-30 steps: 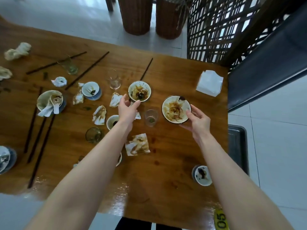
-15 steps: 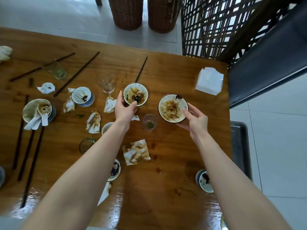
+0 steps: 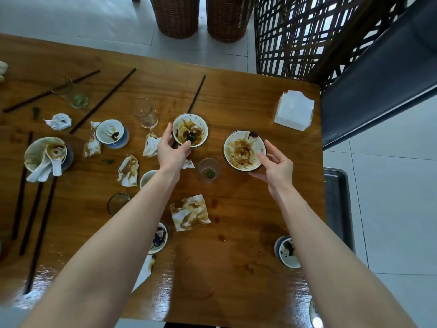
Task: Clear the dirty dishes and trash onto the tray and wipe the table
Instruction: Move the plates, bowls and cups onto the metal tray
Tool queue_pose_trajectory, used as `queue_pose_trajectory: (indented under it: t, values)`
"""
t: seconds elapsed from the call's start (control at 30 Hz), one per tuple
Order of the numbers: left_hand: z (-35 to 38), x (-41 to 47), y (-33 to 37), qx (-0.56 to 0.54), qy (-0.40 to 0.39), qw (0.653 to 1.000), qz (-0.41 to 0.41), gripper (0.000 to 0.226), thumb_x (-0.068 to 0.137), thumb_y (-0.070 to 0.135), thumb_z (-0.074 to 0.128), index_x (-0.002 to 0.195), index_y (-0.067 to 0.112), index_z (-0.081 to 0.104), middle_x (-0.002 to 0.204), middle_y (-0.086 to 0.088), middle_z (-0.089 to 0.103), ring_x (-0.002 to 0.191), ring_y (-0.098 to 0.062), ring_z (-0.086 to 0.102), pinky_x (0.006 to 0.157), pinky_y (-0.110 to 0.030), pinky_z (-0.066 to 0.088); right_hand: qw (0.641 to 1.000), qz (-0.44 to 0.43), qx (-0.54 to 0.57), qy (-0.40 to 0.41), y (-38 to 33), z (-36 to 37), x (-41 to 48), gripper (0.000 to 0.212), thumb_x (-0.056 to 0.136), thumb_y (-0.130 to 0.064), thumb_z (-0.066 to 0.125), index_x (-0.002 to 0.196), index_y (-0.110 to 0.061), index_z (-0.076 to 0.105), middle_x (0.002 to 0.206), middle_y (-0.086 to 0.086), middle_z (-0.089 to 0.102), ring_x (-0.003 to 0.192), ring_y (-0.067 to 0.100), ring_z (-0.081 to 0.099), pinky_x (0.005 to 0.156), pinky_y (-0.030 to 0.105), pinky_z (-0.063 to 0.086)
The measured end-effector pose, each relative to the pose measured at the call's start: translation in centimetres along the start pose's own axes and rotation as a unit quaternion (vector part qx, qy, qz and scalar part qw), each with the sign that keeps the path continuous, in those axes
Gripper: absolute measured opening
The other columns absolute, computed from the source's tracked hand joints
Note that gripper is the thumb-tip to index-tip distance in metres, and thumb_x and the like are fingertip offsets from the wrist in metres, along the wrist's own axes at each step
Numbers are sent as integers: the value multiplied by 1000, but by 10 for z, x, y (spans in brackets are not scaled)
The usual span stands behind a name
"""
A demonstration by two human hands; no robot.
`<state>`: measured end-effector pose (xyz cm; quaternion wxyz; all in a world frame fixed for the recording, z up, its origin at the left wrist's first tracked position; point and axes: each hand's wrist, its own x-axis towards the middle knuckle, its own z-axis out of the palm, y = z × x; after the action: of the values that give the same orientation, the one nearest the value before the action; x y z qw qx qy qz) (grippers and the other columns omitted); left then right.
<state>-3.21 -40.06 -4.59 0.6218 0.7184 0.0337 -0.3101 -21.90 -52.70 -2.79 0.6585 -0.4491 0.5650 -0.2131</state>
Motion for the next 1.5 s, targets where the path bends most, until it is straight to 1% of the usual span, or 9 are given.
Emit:
queue_pose_trajectory:
  t: [0.17, 0.4, 0.57, 0.67, 0.8, 1.03, 1.23, 1.33, 1.5]
  values:
    - [3, -10, 8, -12, -8, 1000, 8, 77, 84, -7, 67, 148, 22, 36, 141, -8, 46, 117, -15, 49, 82, -29, 58, 1000, -8, 22, 4, -6, -11, -3, 40, 89, -7, 64, 127, -20, 61, 121, 9, 63, 110, 27, 61, 64, 44, 61]
    - [21, -30, 31, -9, -12, 999, 41, 79, 81, -7, 70, 147, 21, 38, 137, -8, 50, 122, -21, 51, 80, -30, 58, 998, -40, 50, 13, -20, -38, -5, 38, 89, -10, 66, 125, -22, 62, 119, 5, 64, 106, 24, 61, 57, 35, 59]
    - [56, -62, 38, -15, -27, 998, 61, 79, 79, -9, 70, 145, 21, 41, 124, -2, 53, 101, -16, 58, 77, -30, 59, 996, -61, 61, 19, -31, -79, -6, 38, 89, -12, 66, 126, -21, 62, 118, 2, 64, 106, 24, 62, 59, 37, 60]
    - [80, -81, 34, -17, -27, 997, 66, 78, 79, -9, 71, 145, 22, 42, 124, -1, 52, 103, -16, 58, 76, -27, 59, 996, -60, 58, 22, -34, -107, -6, 39, 89, -13, 66, 127, -20, 61, 118, 3, 64, 107, 24, 62, 63, 41, 61]
    - [130, -118, 15, -26, -35, 997, 61, 78, 79, -9, 71, 144, 22, 42, 132, -6, 51, 113, -21, 56, 78, -32, 59, 997, -60, 40, 25, -39, -166, -1, 37, 89, -16, 66, 126, -21, 61, 122, 4, 64, 109, 25, 62, 69, 46, 61]
    - [210, -186, -33, -47, -5, 998, 39, 77, 77, -7, 73, 142, 25, 46, 113, 7, 51, 107, -18, 56, 76, -30, 60, 997, -36, 72, -3, -42, -275, 10, 40, 89, -9, 64, 129, -12, 58, 107, 7, 68, 101, 31, 66, 61, 42, 61]
    - [251, -239, -77, -48, -21, 999, 13, 75, 78, -7, 73, 140, 26, 48, 120, 4, 49, 111, -19, 54, 78, -34, 59, 997, -20, 75, 4, -23, -341, 5, 35, 89, -5, 64, 123, -13, 62, 108, 10, 67, 85, 18, 67, 53, 33, 59]
    - [266, -259, -100, -43, -35, 998, 1, 75, 78, -8, 72, 141, 25, 47, 116, 8, 52, 108, -17, 56, 76, -31, 60, 997, -9, 80, 19, -3, -366, -1, 31, 89, -2, 63, 116, -18, 64, 113, 13, 65, 91, 23, 67, 52, 32, 58]
    - [281, -284, -129, -33, -54, 998, -7, 76, 79, -10, 70, 143, 22, 44, 121, 3, 54, 110, -18, 57, 72, -26, 59, 995, 14, 78, 56, 23, -398, -13, 41, 90, -2, 62, 129, -13, 58, 120, 18, 63, 105, 33, 64, 60, 39, 60]
